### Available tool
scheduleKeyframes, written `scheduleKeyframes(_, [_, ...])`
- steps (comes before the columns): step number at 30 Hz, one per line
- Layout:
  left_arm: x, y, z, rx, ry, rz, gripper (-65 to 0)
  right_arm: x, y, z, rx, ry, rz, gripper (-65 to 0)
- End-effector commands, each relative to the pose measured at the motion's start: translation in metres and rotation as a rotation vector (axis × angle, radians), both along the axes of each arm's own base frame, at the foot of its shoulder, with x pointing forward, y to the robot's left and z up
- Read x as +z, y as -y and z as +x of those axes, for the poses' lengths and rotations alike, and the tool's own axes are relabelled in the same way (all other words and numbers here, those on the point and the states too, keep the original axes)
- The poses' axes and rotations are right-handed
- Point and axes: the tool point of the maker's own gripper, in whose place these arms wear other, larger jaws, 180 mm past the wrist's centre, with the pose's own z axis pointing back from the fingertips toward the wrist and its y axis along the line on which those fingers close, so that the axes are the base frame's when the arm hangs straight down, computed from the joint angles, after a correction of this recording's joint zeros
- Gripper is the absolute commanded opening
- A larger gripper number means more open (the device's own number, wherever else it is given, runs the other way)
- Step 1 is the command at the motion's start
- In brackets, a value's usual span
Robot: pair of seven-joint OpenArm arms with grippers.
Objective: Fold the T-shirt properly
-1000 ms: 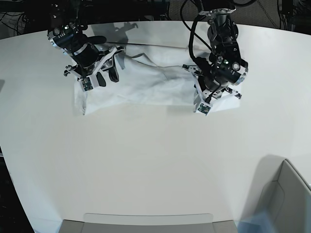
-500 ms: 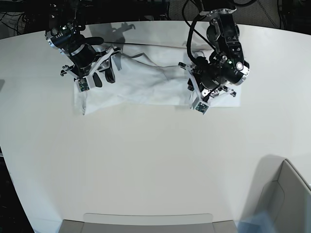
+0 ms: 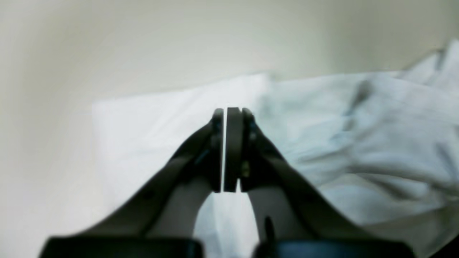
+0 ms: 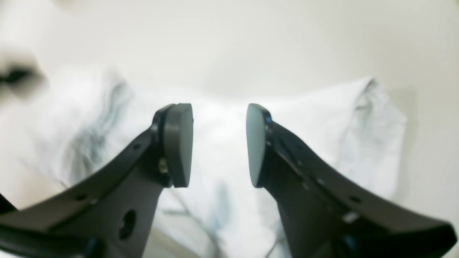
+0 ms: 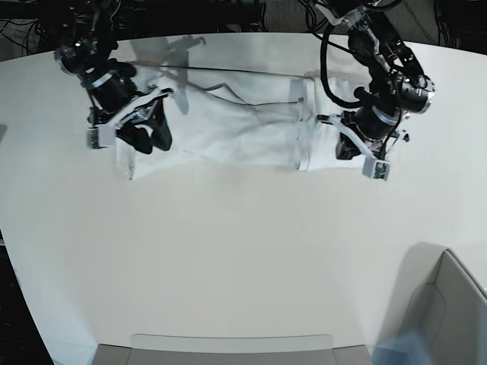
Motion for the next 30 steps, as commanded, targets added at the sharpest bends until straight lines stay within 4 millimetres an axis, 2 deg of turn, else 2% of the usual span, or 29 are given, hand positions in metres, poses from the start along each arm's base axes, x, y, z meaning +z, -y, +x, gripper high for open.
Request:
scheduleKeyframes(1, [0.008, -0.006, 0.006, -0.009, 0.035, 0.019, -65.0, 0.015, 0.007, 0.002, -0.001, 0.037, 0.031, -40.2])
scheduleKeyframes(3, [-0.005, -0.018, -0.001, -0.011, -0.015, 0.050, -65.0, 0.019, 0.020, 0.000, -0.009, 0.020, 0.058, -40.2])
scheduleKeyframes(6, [-0.036, -0.023, -0.014, -0.017, -0.111, 0.031, -65.0, 0.009, 0.034, -0.002, -0.034, -0.023, 0.054, -40.2])
scheduleKeyframes(10, [-0.083, -0.016, -0.028, -0.014, -0.224, -0.064, -65.0, -0.019, 0.056, -0.008, -0.100, -0.103, 0.068, -40.2])
scheduleKeyframes(12, [-0.096, -0.006, -0.032, -0.029, -0.249, -0.095, -65.0, -0.034, 0.068, -0.013, -0.133, -0.142, 0.073, -40.2])
scheduleKeyframes(14, [-0.098, 0.001, -0.033, -0.049, -0.246, -0.098, -65.0, -0.040, 0.071, -0.018, -0.117, -0.147, 0.075, -40.1])
scheduleKeyframes(16, [-0.102, 0.006, -0.041, -0.064, -0.267, -0.099, -65.0, -0.037, 0.071, -0.021, -0.102, -0.132, 0.108, -40.0])
scheduleKeyframes(19, [-0.102, 0.009, -0.041, -0.076, -0.267, -0.099, -65.0, -0.029, 0.075, -0.022, -0.088, -0.110, 0.159, -40.0])
scheduleKeyframes(21, [-0.103, 0.010, -0.042, -0.078, -0.269, -0.100, -65.0, -0.031, 0.082, -0.022, -0.098, -0.119, 0.181, -40.0])
scheduleKeyframes(25, [-0.103, 0.012, -0.041, -0.085, -0.269, -0.103, -65.0, -0.056, 0.106, -0.028, -0.157, -0.187, 0.194, -40.0])
scheduleKeyframes(30, [-0.103, 0.012, -0.043, -0.081, -0.271, -0.103, -65.0, -0.091, 0.120, -0.035, -0.215, -0.271, 0.247, -40.0])
